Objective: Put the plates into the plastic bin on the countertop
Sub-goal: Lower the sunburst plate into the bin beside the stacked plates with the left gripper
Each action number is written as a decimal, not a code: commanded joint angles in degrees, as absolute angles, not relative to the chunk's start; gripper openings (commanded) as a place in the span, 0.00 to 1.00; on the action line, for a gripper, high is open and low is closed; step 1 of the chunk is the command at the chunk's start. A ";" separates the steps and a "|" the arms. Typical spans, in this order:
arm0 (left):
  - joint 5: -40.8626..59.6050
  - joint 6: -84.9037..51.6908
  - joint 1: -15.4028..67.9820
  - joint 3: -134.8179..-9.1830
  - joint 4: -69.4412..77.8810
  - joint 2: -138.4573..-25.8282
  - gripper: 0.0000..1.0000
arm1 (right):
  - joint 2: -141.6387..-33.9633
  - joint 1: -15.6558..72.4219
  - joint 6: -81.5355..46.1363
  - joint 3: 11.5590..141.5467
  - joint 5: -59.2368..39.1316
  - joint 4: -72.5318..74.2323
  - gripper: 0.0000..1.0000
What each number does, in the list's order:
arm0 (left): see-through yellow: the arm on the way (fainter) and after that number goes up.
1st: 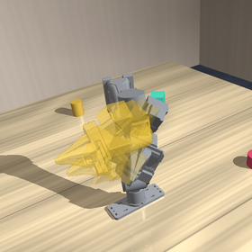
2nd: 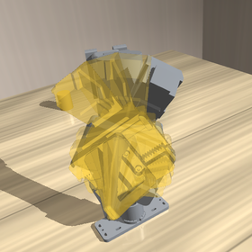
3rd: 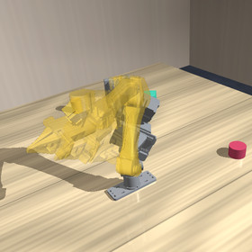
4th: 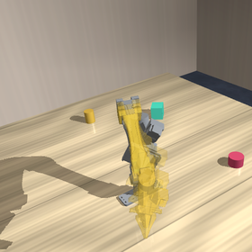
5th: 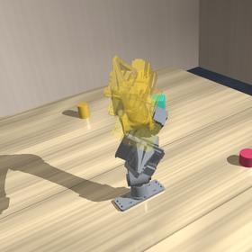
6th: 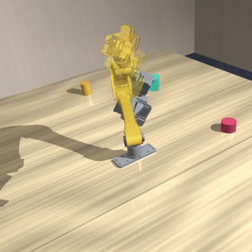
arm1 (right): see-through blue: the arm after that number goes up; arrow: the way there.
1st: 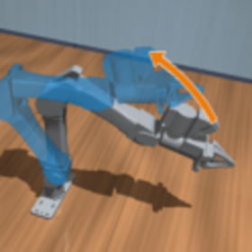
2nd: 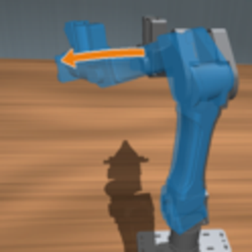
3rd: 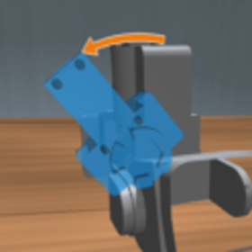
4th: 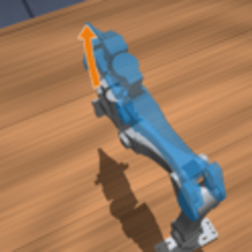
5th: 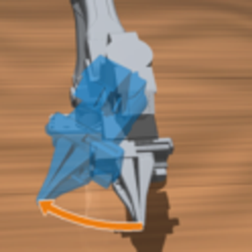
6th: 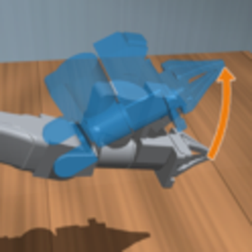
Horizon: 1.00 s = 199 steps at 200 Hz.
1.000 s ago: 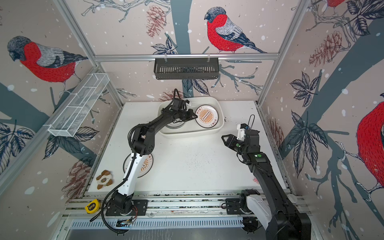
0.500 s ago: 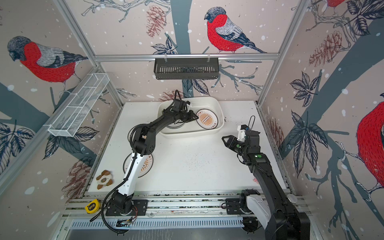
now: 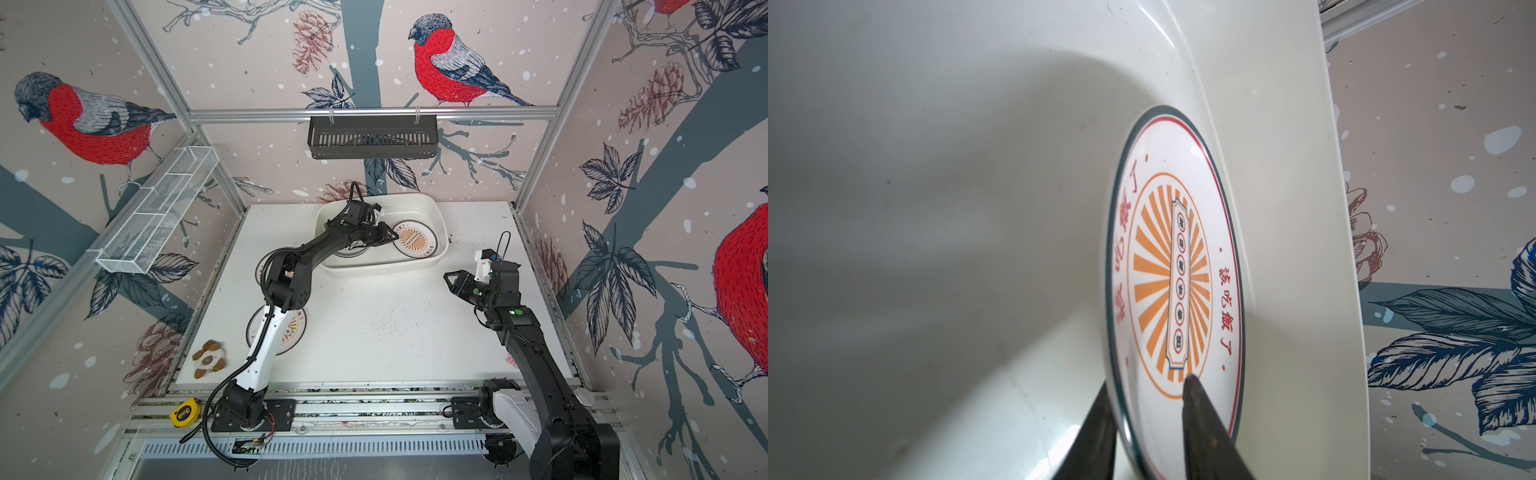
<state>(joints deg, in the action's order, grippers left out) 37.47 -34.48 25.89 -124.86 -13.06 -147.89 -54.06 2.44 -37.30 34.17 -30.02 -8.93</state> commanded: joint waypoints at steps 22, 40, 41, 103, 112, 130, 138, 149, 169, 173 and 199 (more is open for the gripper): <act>38.15 -34.33 26.10 -124.81 -10.81 -147.17 0.33 | -54.48 2.39 -37.26 33.93 -30.98 -6.61 0.48; 37.57 -33.56 26.10 -125.15 -11.38 -147.04 0.36 | -54.66 2.38 -37.31 33.90 -31.13 -6.41 0.48; 37.55 -33.48 26.10 -125.15 -11.40 -147.04 0.36 | -54.66 2.37 -37.33 33.91 -31.12 -6.41 0.48; 36.10 -32.48 26.10 -125.24 -12.69 -146.87 0.44 | -54.73 2.34 -37.40 33.93 -31.23 -6.08 0.48; 36.04 -32.27 26.10 -125.15 -12.74 -146.79 0.45 | -54.74 2.39 -37.45 33.93 -31.25 -6.11 0.48; 35.95 -32.17 26.04 -125.12 -12.82 -146.69 0.47 | -54.53 2.43 -37.54 33.74 -31.27 -6.07 0.48; 35.85 -32.17 26.10 -125.02 -12.90 -146.61 0.49 | -54.49 2.44 -37.58 33.75 -31.22 -6.11 0.48; 35.55 -32.23 26.10 -124.98 -13.09 -146.52 0.50 | -54.41 2.33 -37.53 33.66 -31.27 -6.08 0.48; 35.28 -32.09 26.10 -124.58 -13.33 -146.35 0.51 | -54.35 2.37 -37.73 33.66 -31.29 -5.99 0.48; 35.25 -32.11 26.10 -124.42 -13.36 -146.26 0.52 | -54.32 2.38 -37.75 33.66 -31.35 -5.98 0.48; 34.61 -31.57 26.10 -124.18 -13.86 -145.82 0.55 | -54.06 2.42 -37.72 33.57 -31.38 -6.05 0.49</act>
<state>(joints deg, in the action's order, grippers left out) 35.46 -32.58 25.91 -124.46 -14.24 -147.06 -54.37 2.44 -37.39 33.67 -31.11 -7.53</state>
